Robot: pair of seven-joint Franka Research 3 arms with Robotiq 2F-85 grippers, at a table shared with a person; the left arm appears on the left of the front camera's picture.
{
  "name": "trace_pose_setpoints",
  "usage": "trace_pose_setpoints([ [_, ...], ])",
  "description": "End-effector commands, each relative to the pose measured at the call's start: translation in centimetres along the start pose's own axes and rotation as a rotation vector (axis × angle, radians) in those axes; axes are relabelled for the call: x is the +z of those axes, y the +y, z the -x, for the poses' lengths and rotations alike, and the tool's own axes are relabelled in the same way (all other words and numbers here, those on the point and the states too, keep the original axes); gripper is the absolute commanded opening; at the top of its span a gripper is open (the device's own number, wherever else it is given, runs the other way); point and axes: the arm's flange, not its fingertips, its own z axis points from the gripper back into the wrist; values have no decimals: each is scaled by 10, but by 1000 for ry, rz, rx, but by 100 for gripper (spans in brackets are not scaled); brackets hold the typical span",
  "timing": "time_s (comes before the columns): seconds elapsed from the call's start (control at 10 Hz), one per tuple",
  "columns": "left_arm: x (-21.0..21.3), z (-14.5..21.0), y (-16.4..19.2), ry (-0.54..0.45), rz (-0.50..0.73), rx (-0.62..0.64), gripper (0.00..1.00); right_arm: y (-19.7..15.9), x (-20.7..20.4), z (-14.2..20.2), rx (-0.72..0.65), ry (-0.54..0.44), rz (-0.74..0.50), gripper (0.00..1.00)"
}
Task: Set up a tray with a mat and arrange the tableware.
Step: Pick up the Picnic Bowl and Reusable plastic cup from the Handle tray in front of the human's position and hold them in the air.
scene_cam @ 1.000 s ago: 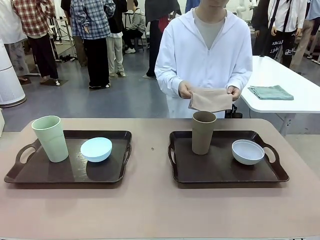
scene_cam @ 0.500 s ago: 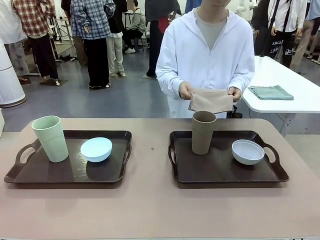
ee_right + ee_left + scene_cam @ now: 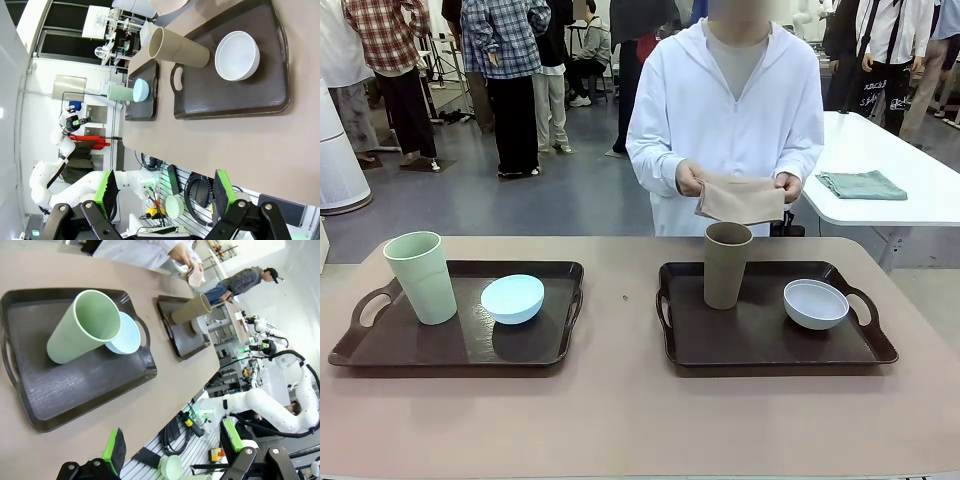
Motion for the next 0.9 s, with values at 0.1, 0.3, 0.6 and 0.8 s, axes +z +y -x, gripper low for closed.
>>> trace_pose_setpoints([
  [0.1, 0, 1, -1, -6, 7, -3, 100, -1, 0, 0, 6, -4, -14, 100],
  [0.3, 0, 1, -1, -6, 7, -3, 100, -1, 0, 0, 6, -4, -14, 100],
  [0.6, 0, 0, 0, 0, 0, 0, 100, 0, 0, 0, 0, 0, 0, 100],
  [0.8, -18, -38, -38, 12, -154, -208, 100, 31, -18, -30, 20, 38, 135, 100],
])
